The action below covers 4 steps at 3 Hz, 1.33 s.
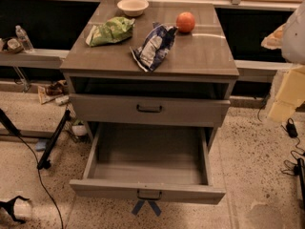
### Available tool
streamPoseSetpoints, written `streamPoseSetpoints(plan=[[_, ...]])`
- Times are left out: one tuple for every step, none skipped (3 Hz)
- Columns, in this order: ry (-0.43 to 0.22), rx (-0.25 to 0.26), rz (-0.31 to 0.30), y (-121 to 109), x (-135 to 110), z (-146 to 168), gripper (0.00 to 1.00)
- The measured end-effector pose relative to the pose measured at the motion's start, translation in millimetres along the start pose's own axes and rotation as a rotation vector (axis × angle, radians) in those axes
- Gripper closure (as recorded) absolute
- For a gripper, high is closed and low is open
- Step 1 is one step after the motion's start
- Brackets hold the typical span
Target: Place apple into middle drawer
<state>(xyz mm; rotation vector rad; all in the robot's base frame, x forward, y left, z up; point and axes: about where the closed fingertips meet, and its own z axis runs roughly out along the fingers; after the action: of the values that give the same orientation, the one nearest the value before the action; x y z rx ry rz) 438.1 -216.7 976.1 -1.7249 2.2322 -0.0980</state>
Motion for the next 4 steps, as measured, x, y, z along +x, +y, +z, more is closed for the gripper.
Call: streamPoseSetpoints(plan=[[0.0, 0.0, 0.0, 0, 0, 0, 0.0], [-0.056, 0.049, 0.011, -25, -11, 6, 0.0], [-0.188, 0.106, 0.062, -74, -39, 29, 0.0], [-0.308, 0.149, 0.124, -109, -62, 59, 0.0]])
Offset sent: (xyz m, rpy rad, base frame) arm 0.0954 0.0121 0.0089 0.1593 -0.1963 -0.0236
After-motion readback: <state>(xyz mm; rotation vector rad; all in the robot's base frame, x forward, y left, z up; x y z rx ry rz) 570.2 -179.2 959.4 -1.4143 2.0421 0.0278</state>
